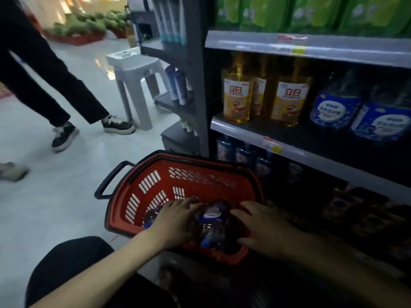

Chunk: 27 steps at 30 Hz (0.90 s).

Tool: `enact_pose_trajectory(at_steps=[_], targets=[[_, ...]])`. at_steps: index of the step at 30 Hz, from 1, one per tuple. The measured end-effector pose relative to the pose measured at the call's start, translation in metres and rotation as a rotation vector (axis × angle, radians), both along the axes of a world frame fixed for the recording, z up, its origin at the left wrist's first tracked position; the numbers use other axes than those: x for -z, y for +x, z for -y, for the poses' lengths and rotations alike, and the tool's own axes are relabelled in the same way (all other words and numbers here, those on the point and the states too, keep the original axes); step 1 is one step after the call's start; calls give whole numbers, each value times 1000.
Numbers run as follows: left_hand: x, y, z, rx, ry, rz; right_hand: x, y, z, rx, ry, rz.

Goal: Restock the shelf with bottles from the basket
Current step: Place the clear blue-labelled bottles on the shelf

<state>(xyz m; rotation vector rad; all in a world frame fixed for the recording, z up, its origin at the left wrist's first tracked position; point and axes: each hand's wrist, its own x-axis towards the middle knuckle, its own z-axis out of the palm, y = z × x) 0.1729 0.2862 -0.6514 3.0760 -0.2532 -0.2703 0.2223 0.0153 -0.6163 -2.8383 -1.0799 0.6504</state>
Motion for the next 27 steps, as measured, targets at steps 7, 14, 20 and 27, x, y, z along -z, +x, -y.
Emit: enact_pose_trajectory(at_steps=[7, 14, 20, 27], targets=[[30, 17, -28, -73, 122, -162, 38, 15, -26, -88, -47, 28], [74, 64, -44, -165, 199, -350, 71, 19, -33, -86, -137, -16], [107, 87, -39, -308, 152, -388, 77, 21, -29, -76, -85, -6], [151, 114, -43, -611, 2, -447, 84, 24, -34, -77, -89, -7]])
